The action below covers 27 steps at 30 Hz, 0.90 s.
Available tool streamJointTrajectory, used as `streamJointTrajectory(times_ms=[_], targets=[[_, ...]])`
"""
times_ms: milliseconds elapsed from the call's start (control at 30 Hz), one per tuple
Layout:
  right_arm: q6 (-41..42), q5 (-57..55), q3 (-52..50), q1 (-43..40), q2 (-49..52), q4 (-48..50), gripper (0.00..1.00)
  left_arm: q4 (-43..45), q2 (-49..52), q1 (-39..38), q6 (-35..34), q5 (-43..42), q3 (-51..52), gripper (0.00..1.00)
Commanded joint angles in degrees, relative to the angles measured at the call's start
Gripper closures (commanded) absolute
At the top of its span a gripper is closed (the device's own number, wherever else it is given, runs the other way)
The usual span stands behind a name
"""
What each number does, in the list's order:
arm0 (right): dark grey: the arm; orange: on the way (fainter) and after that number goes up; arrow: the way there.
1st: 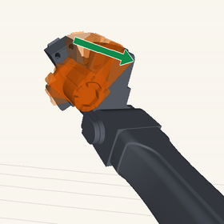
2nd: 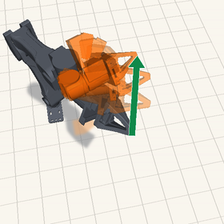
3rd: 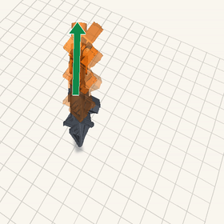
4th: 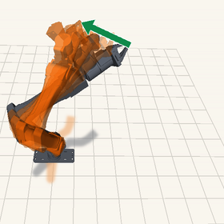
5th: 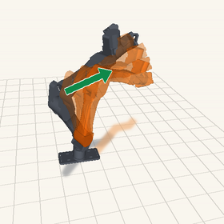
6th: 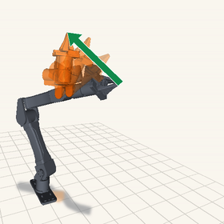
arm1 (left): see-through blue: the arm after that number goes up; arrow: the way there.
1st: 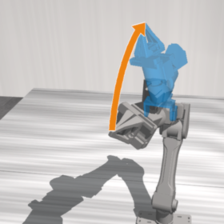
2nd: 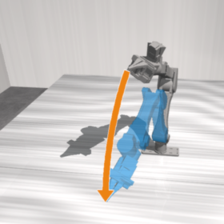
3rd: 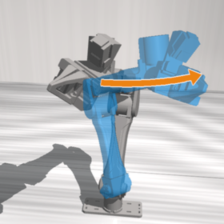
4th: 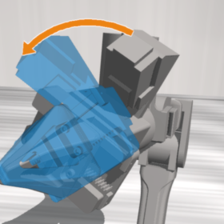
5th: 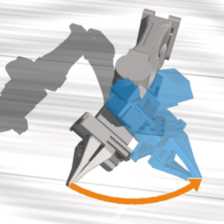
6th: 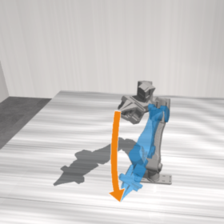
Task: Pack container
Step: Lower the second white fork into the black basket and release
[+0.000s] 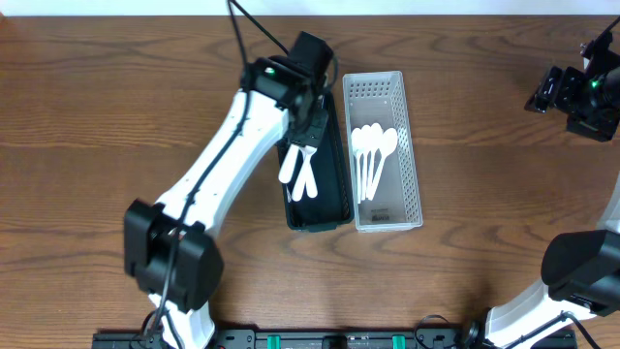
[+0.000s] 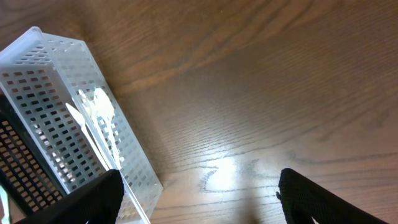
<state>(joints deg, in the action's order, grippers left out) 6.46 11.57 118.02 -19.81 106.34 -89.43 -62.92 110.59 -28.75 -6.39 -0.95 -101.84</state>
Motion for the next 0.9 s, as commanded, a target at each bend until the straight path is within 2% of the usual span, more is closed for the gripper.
streamJointTrajectory(times_ms=[0, 500, 733, 767, 800, 867], targets=[[-1.03, -0.20, 1.09, -0.26, -0.28, -0.44, 0.17, 0.61, 2.47, -0.26, -5.29, 0.00, 0.35, 0.94], [-1.46, -0.17, 1.09, -0.26, -0.28, -0.44, 0.17, 3.23, 7.32, -0.37, -22.97, 0.04, 0.35, 0.94], [-1.46, -0.17, 1.09, -0.26, -0.28, -0.57, 0.17, 3.10, 8.81, -0.31, -24.35, 0.04, 0.35, 0.92], [-1.46, -0.17, 1.09, -0.26, -0.28, -0.59, 0.17, 3.06, 8.81, -0.31, -24.35, 0.07, 0.35, 0.83], [-1.46, -0.17, 1.09, -0.26, -0.28, -0.61, 0.16, 3.02, 8.81, -0.31, -24.35, 0.04, 0.35, 0.68], [-1.46, -0.17, 1.09, -0.26, -0.28, -0.61, 0.16, 2.91, 8.81, -0.31, -24.30, 0.07, 0.35, 0.57]])
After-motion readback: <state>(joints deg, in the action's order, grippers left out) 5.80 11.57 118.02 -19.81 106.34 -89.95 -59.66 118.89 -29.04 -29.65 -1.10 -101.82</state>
